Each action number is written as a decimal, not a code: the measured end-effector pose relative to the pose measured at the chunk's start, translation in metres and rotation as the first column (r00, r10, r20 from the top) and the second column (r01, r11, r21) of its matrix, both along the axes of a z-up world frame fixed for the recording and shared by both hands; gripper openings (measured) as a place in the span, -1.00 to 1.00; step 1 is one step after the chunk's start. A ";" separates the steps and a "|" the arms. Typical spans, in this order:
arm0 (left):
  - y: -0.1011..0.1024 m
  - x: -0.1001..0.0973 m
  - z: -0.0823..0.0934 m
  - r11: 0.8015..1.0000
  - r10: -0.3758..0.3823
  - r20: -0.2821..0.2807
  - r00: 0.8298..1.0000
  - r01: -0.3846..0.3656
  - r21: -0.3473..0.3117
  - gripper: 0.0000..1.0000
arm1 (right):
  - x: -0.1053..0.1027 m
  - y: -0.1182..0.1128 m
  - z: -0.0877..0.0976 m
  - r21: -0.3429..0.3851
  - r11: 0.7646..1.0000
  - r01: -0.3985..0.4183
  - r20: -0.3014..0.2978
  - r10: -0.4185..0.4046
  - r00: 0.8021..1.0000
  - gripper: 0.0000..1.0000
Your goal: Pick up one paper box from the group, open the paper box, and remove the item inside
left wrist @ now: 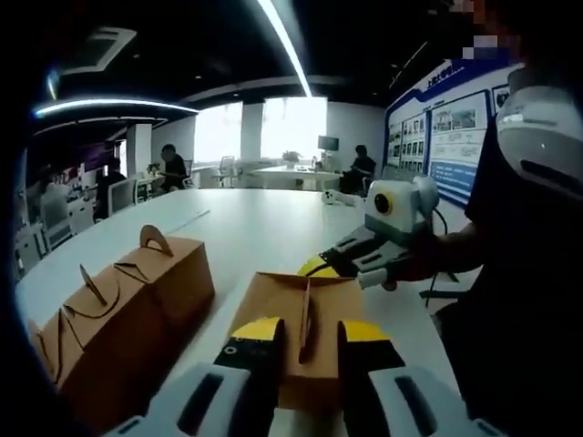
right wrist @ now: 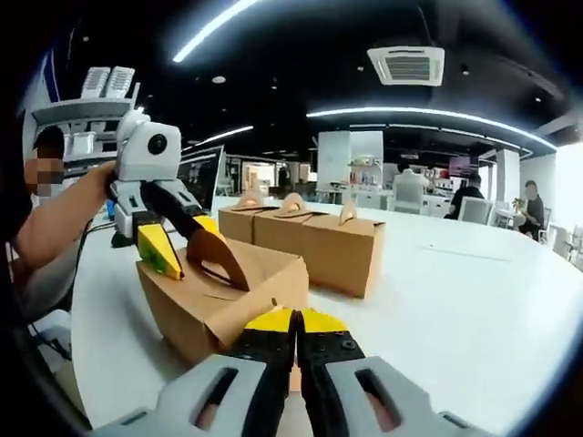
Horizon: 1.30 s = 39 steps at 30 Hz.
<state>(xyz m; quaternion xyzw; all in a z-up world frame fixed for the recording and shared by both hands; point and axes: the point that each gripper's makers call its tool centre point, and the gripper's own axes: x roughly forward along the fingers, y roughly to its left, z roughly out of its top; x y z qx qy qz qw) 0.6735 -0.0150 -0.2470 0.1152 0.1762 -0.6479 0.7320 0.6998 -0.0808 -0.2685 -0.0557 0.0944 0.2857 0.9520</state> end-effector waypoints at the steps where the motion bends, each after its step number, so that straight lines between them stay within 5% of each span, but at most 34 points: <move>1: 0.000 0.000 0.000 1.000 -0.001 -0.001 1.000 0.001 0.000 -0.49 | 0.000 0.001 0.000 0.000 1.000 -0.003 -0.002 0.003 1.000 -0.95; 18: -0.005 0.000 -0.001 1.000 -0.003 -0.007 1.000 0.003 -0.025 -0.49 | -0.002 0.002 -0.009 0.009 1.000 -0.025 -0.034 0.026 0.999 -0.94; 23: -0.006 0.000 -0.001 1.000 -0.003 -0.007 1.000 0.003 -0.024 -0.49 | 0.006 -0.022 0.012 0.061 0.998 -0.004 -0.004 0.005 1.000 -0.88; 26: -0.006 0.000 0.000 1.000 0.001 -0.005 1.000 -0.001 -0.021 -0.49 | 0.003 -0.017 0.038 0.146 0.986 -0.077 0.029 0.073 0.997 -0.74; 29: -0.006 0.000 0.000 1.000 0.010 -0.004 1.000 -0.010 -0.025 -0.49 | -0.010 0.004 0.056 0.092 0.970 -0.224 0.092 0.216 0.972 -0.43; 32: -0.006 0.000 0.001 0.999 0.021 0.012 1.000 -0.020 -0.034 -0.48 | -0.023 0.024 0.052 0.019 0.942 -0.334 0.091 0.331 0.939 -0.32; 36: -0.007 0.000 0.002 0.997 0.056 0.026 0.998 -0.054 -0.056 -0.47 | -0.029 0.035 0.036 -0.024 0.921 -0.389 0.032 0.390 0.920 -0.32; 39: -0.006 0.001 0.005 0.992 0.101 0.046 0.994 -0.097 -0.083 -0.44 | -0.028 0.034 0.036 0.103 0.915 -0.391 -0.011 0.394 0.919 -0.30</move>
